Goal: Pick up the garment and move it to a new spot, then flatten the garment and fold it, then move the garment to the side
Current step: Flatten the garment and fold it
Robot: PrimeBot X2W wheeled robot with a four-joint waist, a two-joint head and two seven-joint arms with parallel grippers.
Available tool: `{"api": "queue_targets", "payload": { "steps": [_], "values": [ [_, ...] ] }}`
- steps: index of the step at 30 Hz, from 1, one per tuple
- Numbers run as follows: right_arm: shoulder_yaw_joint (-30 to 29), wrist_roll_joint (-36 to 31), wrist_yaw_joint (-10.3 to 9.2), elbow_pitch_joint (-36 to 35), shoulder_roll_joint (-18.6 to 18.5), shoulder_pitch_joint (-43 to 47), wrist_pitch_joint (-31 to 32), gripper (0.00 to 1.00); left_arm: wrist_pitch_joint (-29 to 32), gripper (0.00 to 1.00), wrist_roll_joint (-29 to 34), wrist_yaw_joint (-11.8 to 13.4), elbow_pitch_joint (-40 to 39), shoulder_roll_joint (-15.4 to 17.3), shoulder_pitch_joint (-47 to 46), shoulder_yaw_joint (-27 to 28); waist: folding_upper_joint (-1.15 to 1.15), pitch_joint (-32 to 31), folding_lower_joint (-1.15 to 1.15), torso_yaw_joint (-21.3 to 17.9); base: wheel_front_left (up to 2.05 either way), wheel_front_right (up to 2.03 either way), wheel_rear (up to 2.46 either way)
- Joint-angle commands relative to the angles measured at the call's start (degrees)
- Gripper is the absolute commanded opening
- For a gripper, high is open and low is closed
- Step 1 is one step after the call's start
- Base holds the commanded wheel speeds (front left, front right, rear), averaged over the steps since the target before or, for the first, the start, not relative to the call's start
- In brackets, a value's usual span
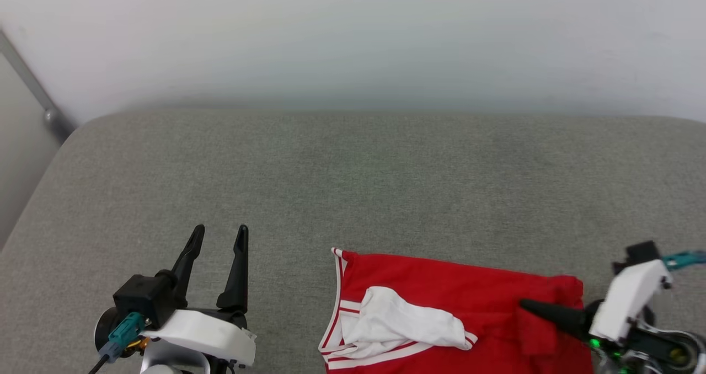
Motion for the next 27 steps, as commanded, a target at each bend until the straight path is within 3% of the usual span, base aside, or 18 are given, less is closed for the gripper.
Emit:
{"api": "queue_targets", "payload": {
  "steps": [1,14,21,22,23,24,27],
  "values": [
    [1.2,1.04,0.0,0.56,0.18,-0.92,-0.88,0.0,0.1,1.0,0.44,-0.12,-0.16,-0.16,-0.92,-0.16,0.0,0.5,0.0,0.48,0.0,0.0,0.0],
    [28.14,15.21,0.0,8.63,0.18,-9.06,-15.46,0.0,0.0,1.0,0.69,-1.31,0.77,-0.93,-4.54,-1.01,0.0,5.36,0.0,4.73,0.0,0.0,0.0],
    [36.7,15.58,0.0,12.64,0.12,-11.98,-20.89,0.0,-0.59,1.0,0.64,-1.92,1.76,-1.62,-5.54,-1.03,0.0,7.1,0.0,6.06,0.0,0.0,0.0],
    [37.33,15.07,0.0,13.1,0.12,-12.4,-21.68,0.26,-0.72,1.0,0.67,-1.99,1.9,-1.72,-5.59,-1.0,0.0,7.24,0.0,6.08,0.0,0.0,0.0],
    [37.87,14.81,0.01,13.47,0.13,-12.61,-22.45,0.76,-0.79,1.0,0.66,-2.05,2.05,-1.82,-5.6,-1.0,0.0,7.36,0.0,6.07,0.0,0.0,0.0],
    [38.29,14.5,0.0,13.81,0.13,-12.83,-23.11,1.0,-0.87,1.0,0.67,-2.15,2.23,-1.88,-5.65,-0.96,0.0,7.45,0.0,6.0,0.0,0.0,0.0],
    [39.81,13.76,0.0,13.4,-0.3,-13.7,-23.97,1.0,-1.0,1.0,0.73,-2.28,2.77,-2.05,-5.66,-0.87,0.0,7.23,0.0,5.44,0.0,0.0,0.0]
  ]
}}
